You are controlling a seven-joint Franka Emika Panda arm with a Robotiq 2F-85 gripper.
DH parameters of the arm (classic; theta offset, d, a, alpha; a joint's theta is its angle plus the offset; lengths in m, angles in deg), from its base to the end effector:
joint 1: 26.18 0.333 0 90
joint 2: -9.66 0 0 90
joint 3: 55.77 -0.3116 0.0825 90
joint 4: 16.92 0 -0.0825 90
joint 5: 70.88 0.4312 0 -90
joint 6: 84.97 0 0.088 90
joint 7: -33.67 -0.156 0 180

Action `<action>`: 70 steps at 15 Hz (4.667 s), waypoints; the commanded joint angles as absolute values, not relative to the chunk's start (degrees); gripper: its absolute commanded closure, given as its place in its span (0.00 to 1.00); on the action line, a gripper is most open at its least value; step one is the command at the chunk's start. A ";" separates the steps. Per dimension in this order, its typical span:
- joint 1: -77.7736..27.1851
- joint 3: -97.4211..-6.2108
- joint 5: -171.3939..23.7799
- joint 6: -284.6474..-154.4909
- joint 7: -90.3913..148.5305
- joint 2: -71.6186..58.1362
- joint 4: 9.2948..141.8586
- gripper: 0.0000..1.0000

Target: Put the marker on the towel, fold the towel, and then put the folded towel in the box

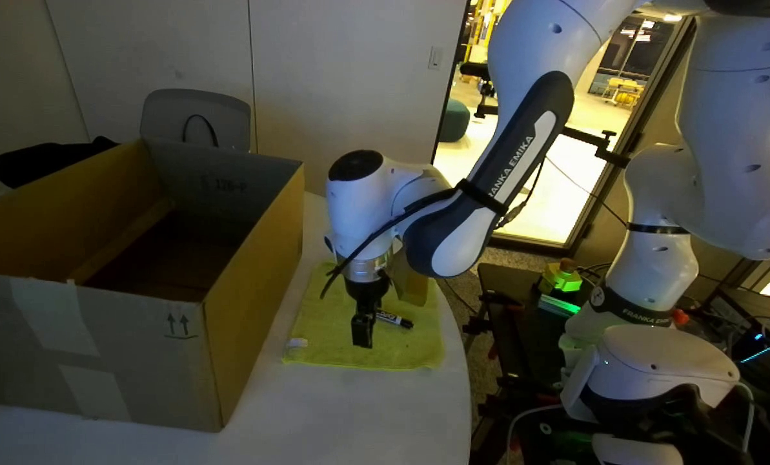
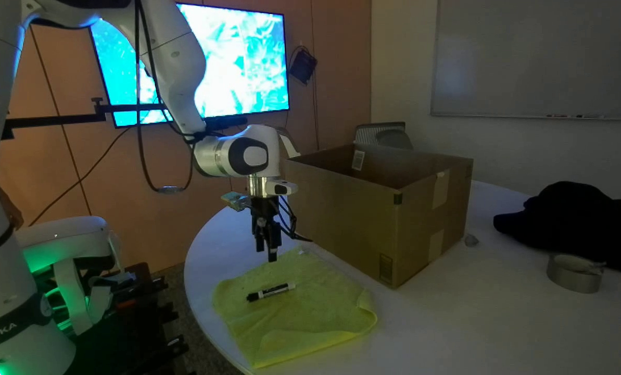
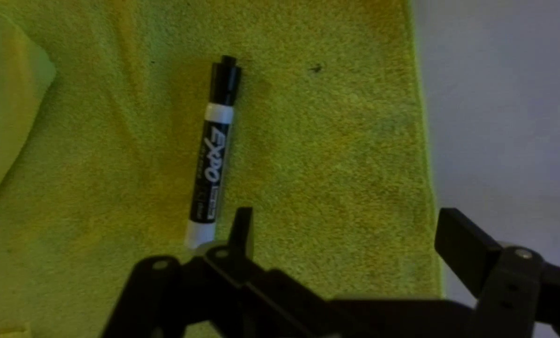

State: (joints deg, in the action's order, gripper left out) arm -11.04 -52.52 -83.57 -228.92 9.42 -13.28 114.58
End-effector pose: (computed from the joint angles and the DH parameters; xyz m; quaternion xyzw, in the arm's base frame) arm 0.5073 0.0985 0.0657 0.9934 -0.0109 -0.0659 0.0928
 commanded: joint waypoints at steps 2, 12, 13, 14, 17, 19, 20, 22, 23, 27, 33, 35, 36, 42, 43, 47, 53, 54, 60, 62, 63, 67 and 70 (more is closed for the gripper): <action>-13.02 -57.57 -78.57 -231.67 13.70 -14.22 115.10 0.00; -18.62 -61.04 -71.66 -234.65 27.88 -19.99 114.54 0.00; -19.15 -61.17 -71.55 -234.93 28.90 -20.50 114.43 0.00; -19.68 -61.31 -71.44 -235.02 29.93 -20.89 114.32 0.00; -20.97 -61.94 -70.82 -234.81 32.24 -21.84 114.07 0.18; -21.54 -62.50 -70.39 -234.18 33.51 -21.54 114.06 0.37; -21.63 -62.75 -70.16 -234.12 33.86 -21.40 114.11 0.41; -21.75 -63.20 -69.88 -233.71 34.56 -20.87 114.33 0.51; -21.68 -63.32 -69.91 -233.48 34.73 -20.66 114.39 0.58; -21.46 -63.23 -70.14 -232.84 34.84 -19.43 114.98 0.82; -20.68 -61.72 -71.19 -231.81 32.85 -14.37 118.02 0.97; -20.33 -60.63 -71.78 -231.62 31.60 -12.19 119.38 0.97; -20.23 -59.98 -72.06 -231.96 30.83 -10.60 120.60 0.97; -20.50 -54.20 -76.19 -232.29 23.41 -2.82 126.38 0.97; -20.81 -53.34 -76.92 -232.25 22.19 -2.43 126.82 0.97; -22.31 -51.10 -77.34 -230.62 19.74 -3.19 126.90 0.97; -22.19 -50.71 -76.86 -228.77 15.90 -6.06 125.59 0.64; -22.11 -50.71 -76.74 -228.75 15.24 -5.81 125.78 0.63; -22.95 -50.56 -75.99 -228.10 13.78 -1.56 127.22 0.19; -24.21 -49.74 -76.63 -228.88 15.33 -0.69 127.01 0.05; -24.83 -48.95 -77.66 -229.23 15.76 -0.64 126.70 0.00; -28.85 -47.38 -77.13 -230.15 21.99 -2.34 125.18 0.00; -32.27 -47.13 -75.32 -231.00 29.01 -4.57 124.33 0.00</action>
State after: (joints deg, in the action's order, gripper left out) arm -29.63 -47.23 -76.76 -229.53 22.83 -2.44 125.63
